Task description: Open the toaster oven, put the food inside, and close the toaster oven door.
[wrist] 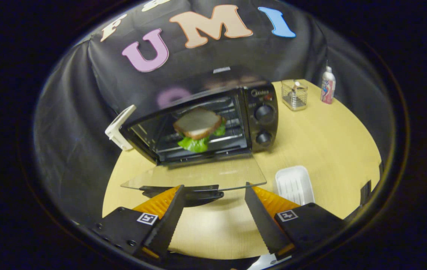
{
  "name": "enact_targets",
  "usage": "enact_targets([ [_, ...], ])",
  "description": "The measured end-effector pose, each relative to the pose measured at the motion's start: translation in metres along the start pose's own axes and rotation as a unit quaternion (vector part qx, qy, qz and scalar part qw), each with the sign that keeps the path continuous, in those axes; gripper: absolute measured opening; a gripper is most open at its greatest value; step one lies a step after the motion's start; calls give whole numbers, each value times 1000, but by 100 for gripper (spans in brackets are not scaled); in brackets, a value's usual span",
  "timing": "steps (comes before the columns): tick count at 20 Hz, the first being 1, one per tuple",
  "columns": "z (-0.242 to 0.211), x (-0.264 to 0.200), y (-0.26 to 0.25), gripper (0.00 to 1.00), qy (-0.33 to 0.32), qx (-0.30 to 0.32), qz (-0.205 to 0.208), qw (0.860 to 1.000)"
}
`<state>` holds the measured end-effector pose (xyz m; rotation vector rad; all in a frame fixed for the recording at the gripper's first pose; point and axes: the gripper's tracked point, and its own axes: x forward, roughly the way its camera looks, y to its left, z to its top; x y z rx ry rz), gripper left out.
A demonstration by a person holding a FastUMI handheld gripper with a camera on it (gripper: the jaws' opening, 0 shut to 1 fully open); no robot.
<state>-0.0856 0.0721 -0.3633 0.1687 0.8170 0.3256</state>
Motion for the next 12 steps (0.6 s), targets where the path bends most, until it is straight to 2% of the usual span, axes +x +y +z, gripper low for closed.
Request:
enact_targets([
  [12,81,27,15,100,-87,41,18,995],
])
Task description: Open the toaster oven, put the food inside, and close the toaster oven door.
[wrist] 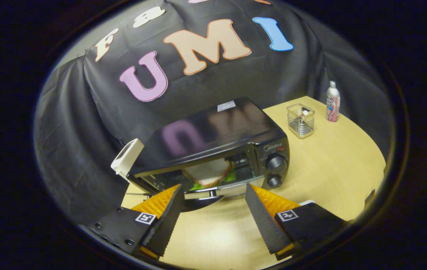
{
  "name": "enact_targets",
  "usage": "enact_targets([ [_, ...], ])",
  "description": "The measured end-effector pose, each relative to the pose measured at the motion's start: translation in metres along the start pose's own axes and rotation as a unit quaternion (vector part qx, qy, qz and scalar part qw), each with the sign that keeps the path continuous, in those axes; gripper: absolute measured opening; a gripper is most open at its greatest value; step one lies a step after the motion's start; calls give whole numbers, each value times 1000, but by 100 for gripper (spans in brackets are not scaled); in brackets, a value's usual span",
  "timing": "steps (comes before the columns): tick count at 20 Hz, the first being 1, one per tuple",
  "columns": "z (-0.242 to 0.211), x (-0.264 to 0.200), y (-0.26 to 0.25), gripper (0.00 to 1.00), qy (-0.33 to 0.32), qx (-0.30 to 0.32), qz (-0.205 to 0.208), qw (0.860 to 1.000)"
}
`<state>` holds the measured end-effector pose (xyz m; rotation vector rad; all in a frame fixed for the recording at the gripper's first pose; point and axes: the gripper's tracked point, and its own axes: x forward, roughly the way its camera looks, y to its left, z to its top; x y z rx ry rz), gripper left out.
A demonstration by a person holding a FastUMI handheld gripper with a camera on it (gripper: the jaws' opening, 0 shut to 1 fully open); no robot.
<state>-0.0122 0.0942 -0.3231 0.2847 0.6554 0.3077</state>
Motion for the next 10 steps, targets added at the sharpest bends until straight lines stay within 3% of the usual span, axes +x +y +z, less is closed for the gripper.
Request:
enact_targets([
  [10,13,18,7,100,-31,17,4,999],
])
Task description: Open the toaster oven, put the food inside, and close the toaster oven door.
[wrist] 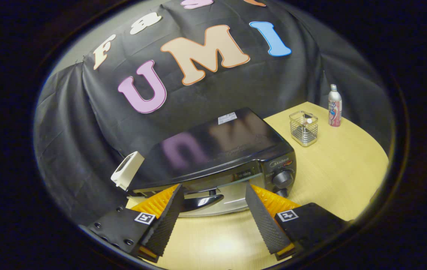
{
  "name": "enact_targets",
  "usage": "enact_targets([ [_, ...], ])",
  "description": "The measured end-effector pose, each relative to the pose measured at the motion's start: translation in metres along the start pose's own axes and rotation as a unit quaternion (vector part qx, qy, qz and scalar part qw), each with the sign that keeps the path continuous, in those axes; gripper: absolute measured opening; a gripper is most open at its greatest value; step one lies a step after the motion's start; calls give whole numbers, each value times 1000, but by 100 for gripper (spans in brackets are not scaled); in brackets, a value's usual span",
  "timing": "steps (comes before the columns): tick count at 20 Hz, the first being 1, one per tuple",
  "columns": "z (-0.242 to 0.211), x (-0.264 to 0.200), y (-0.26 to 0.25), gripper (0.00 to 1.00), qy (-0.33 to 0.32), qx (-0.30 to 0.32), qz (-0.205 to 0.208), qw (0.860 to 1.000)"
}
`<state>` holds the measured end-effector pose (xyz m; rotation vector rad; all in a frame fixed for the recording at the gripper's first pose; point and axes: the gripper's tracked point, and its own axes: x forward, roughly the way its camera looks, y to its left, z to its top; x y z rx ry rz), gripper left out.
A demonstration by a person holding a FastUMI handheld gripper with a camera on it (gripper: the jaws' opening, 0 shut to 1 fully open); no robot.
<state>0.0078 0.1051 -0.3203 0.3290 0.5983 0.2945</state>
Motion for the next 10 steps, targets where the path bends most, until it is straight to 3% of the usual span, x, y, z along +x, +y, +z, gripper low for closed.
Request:
enact_targets([
  [10,9,15,2,100,-18,11,1,1000],
])
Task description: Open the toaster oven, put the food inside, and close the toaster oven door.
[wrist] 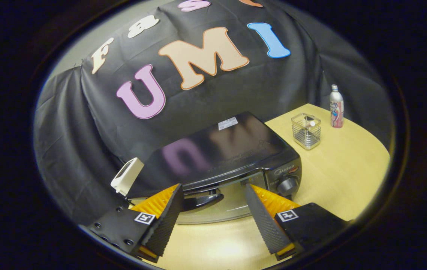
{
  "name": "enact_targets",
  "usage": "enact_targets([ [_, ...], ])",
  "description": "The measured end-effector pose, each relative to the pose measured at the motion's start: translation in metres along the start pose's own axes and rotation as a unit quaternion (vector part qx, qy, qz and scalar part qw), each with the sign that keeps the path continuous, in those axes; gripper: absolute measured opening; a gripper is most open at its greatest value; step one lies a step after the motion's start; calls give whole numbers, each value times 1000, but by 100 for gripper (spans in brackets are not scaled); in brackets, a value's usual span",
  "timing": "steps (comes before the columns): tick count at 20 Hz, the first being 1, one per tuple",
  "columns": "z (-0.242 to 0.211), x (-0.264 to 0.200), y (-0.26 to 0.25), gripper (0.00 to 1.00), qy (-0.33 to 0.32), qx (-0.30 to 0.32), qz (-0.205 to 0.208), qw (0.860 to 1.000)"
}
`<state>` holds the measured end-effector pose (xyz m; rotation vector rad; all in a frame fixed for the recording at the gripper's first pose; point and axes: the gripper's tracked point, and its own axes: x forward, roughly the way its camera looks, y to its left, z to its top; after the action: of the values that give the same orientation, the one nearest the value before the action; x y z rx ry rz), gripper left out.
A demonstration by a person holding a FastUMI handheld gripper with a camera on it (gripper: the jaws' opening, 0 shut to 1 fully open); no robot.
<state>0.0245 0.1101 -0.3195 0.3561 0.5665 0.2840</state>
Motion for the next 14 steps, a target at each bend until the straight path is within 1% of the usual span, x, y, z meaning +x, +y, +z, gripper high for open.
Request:
enact_targets([
  [5,4,-3,1,99,-13,-14,-4,1000],
  [8,16,-15,2,98,-15,-60,-21,998],
  [11,46,-37,16,97,-41,-99,-16,994],
  [14,77,-66,38,97,-78,-110,-5,991],
])
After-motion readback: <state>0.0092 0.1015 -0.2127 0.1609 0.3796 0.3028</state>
